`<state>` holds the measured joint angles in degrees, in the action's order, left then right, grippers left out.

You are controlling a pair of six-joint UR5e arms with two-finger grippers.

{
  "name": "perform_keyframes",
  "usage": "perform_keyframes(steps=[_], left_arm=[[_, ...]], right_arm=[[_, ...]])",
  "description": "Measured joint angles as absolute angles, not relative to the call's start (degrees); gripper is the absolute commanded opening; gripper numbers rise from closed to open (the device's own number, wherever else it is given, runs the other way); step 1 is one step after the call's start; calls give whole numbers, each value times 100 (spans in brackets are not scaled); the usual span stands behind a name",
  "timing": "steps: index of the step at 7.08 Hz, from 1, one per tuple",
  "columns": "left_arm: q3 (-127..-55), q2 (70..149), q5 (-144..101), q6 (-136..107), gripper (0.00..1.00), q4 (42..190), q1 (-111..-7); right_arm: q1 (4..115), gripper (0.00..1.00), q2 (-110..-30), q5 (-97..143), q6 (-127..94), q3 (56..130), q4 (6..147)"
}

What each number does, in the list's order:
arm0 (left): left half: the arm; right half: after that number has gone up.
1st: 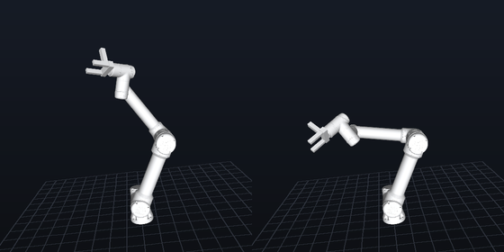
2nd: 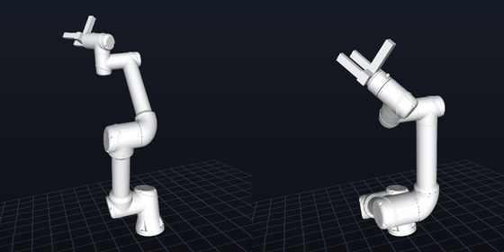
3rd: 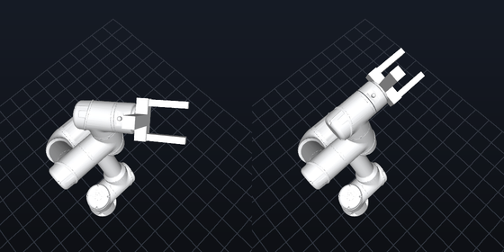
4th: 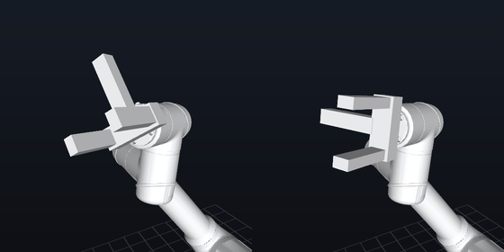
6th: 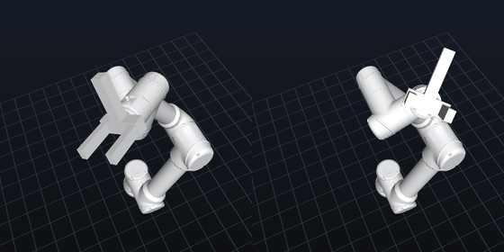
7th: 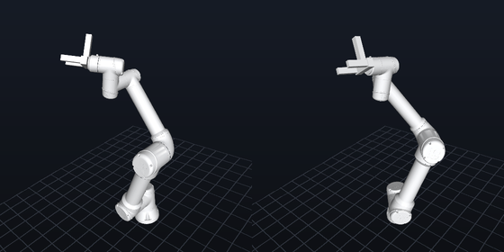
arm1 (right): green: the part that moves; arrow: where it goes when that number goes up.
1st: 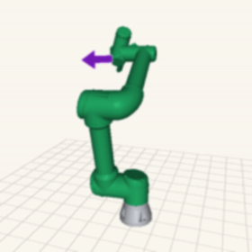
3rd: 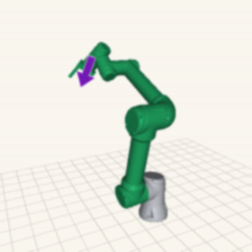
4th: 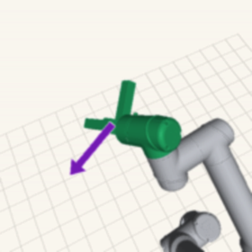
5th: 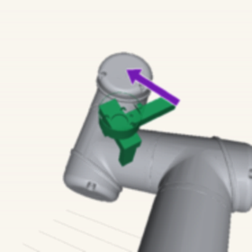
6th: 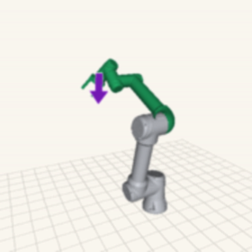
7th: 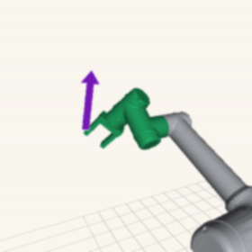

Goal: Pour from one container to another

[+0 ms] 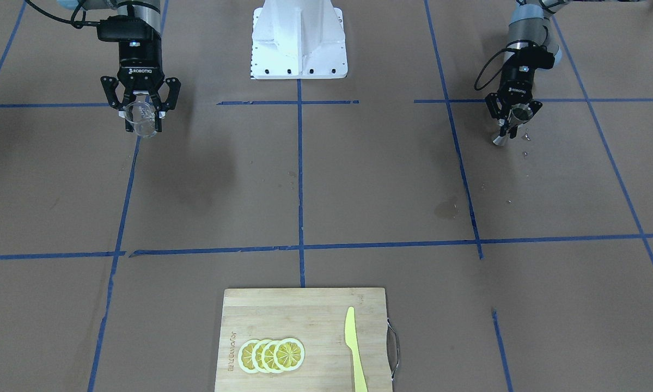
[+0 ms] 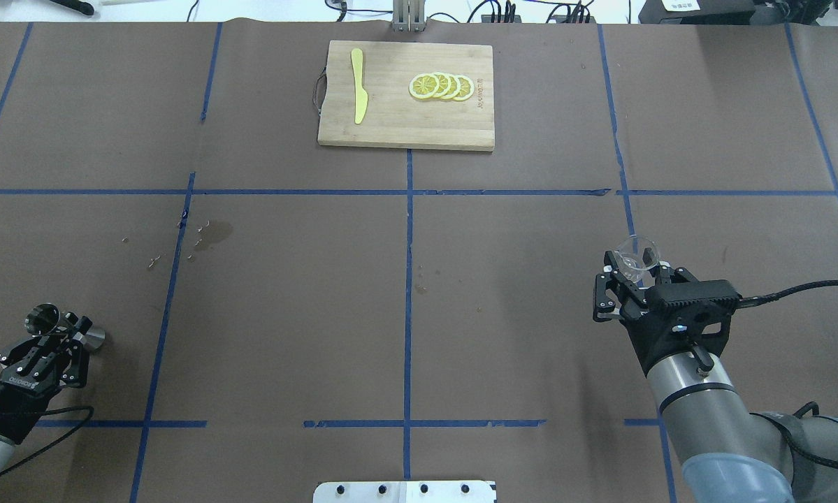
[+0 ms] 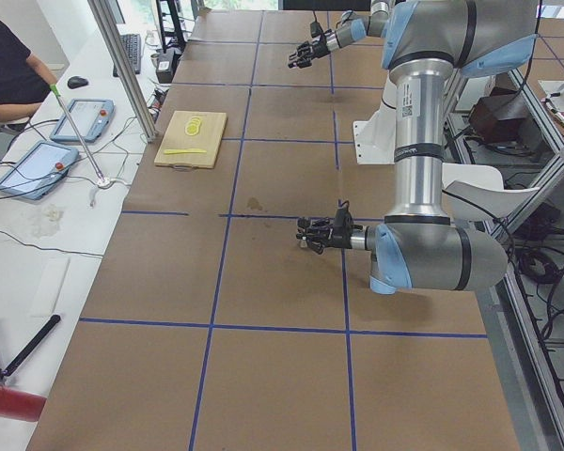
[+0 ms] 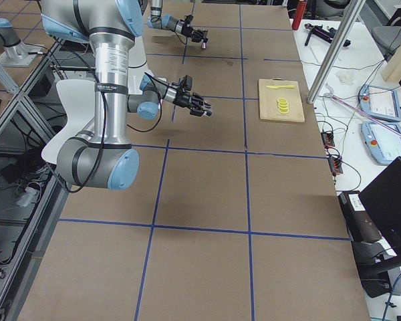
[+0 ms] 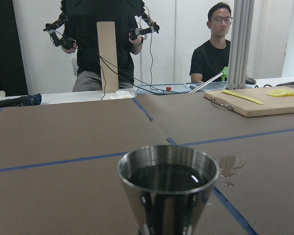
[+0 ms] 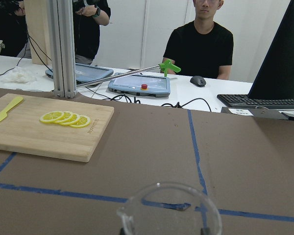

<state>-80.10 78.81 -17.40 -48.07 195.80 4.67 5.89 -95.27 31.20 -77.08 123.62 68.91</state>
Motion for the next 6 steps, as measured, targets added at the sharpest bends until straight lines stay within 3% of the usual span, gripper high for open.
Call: perform_keyframes(steps=[6], left_arm=[[-7993, 7892, -1753, -4808, 24, 19576, 531]], right_arm=[[583, 0, -9516, 3120, -7708, 12375, 6891]])
